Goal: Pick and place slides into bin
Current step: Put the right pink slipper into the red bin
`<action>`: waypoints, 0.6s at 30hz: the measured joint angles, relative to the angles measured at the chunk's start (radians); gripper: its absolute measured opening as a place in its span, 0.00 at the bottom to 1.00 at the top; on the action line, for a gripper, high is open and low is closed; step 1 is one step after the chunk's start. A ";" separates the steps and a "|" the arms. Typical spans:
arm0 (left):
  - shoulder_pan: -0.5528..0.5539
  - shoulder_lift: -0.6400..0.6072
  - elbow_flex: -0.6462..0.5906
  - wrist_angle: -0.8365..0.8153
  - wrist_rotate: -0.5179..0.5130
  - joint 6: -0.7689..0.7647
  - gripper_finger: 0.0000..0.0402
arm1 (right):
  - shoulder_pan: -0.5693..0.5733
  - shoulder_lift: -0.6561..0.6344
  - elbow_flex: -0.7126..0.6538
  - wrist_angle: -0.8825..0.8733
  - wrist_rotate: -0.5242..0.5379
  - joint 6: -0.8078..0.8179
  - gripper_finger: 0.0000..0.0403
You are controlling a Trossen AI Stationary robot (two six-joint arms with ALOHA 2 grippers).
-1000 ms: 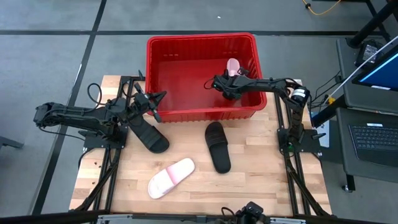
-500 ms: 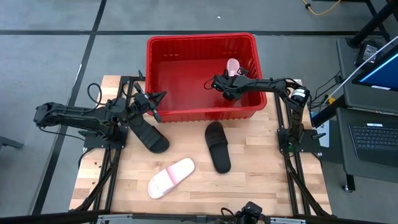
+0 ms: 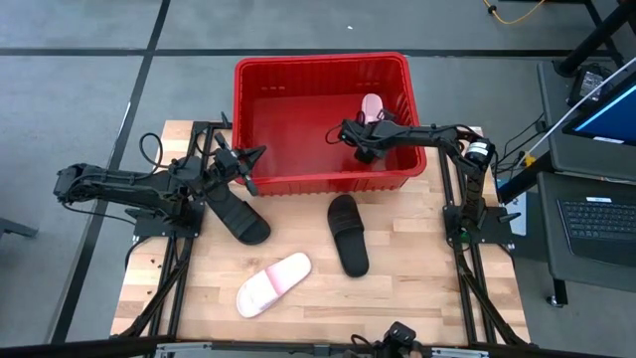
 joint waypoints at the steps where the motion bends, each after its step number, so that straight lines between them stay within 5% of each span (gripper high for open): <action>1: 0.000 0.000 0.000 0.000 0.000 0.000 0.00 | 0.000 0.000 0.000 0.000 -0.001 0.000 0.26; 9: 0.000 0.000 0.000 0.000 0.026 -0.023 0.00 | 0.001 0.000 0.000 -0.015 0.000 -0.046 0.42; 18: -0.001 0.000 0.000 0.000 0.054 -0.026 0.00 | 0.001 -0.002 0.011 -0.028 0.002 -0.056 0.44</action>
